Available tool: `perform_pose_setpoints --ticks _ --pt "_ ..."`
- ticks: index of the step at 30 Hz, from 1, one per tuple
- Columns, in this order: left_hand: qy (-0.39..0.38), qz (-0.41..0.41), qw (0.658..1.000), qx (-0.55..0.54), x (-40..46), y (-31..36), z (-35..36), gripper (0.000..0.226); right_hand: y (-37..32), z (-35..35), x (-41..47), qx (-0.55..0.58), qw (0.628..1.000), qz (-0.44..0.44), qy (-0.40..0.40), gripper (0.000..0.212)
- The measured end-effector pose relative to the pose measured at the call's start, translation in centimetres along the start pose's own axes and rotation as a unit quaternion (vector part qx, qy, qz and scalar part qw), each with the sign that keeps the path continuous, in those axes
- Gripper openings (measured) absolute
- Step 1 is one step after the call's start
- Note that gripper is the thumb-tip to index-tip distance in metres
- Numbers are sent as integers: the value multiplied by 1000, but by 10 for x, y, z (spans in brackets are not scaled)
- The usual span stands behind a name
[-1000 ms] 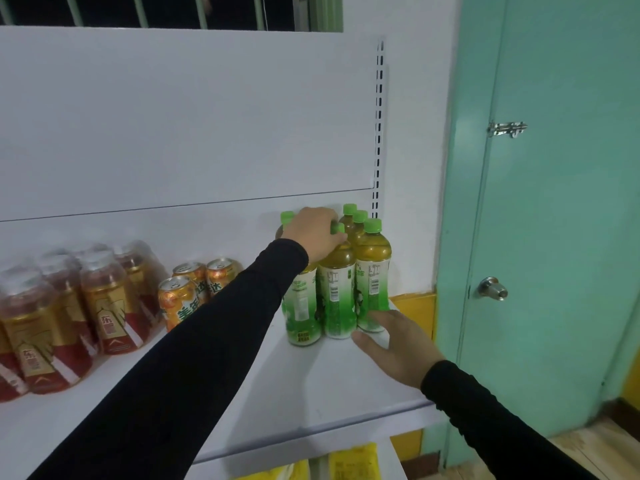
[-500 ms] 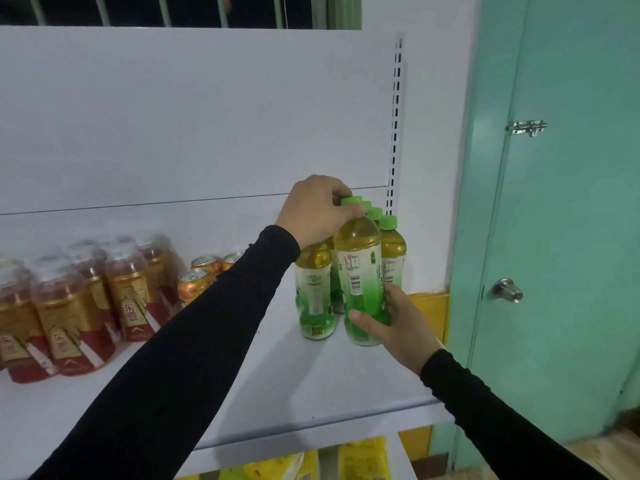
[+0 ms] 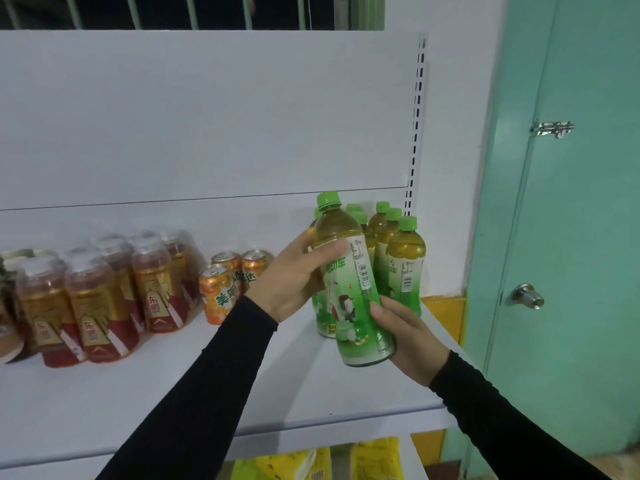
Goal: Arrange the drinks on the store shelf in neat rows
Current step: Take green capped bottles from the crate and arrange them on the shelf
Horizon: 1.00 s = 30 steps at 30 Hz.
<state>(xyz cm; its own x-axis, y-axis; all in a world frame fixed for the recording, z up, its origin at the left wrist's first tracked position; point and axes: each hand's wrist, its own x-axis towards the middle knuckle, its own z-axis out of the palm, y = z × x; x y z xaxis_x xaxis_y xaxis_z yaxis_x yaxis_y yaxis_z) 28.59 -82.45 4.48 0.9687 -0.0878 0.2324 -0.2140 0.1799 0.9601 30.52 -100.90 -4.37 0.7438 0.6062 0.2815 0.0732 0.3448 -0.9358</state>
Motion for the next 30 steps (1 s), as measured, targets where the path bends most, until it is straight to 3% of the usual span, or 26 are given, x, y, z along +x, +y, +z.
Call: perform_pose_setpoints --ticks 3,6,8,10,13,17,21,24,26,28,30 --pt "39 -3 999 -32 -4 -2 -10 60 1 7 3 11 1000 27 2 66" --pt "109 7 994 -12 -7 0 -13 59 0 16 6 -125 991 -8 38 36" --pt "150 16 989 -3 -8 0 -15 57 2 23 6 -255 965 -47 47 39" --pt "178 26 984 9 -8 0 -16 54 9 27 7 -284 954 -63 72 51" --pt "203 29 979 0 -12 -2 -16 59 14 32 9 -262 956 -76 107 49" --pt "183 22 983 -17 -17 0 -17 49 8 34 11 -171 981 -58 73 33" --pt "140 9 985 -99 -24 -4 -25 62 6 32 12 -2 998 39 44 40" --pt "138 7 985 -106 -27 -7 -28 68 6 33 12 31 996 68 47 43" --pt "154 14 984 -87 -26 -8 -28 69 7 35 11 -76 996 38 41 42" --pt "174 24 982 -63 -24 -8 -28 64 9 39 12 -237 971 -18 41 40" --pt "190 36 980 -39 -21 -9 -27 58 12 42 15 -264 961 -46 68 46"
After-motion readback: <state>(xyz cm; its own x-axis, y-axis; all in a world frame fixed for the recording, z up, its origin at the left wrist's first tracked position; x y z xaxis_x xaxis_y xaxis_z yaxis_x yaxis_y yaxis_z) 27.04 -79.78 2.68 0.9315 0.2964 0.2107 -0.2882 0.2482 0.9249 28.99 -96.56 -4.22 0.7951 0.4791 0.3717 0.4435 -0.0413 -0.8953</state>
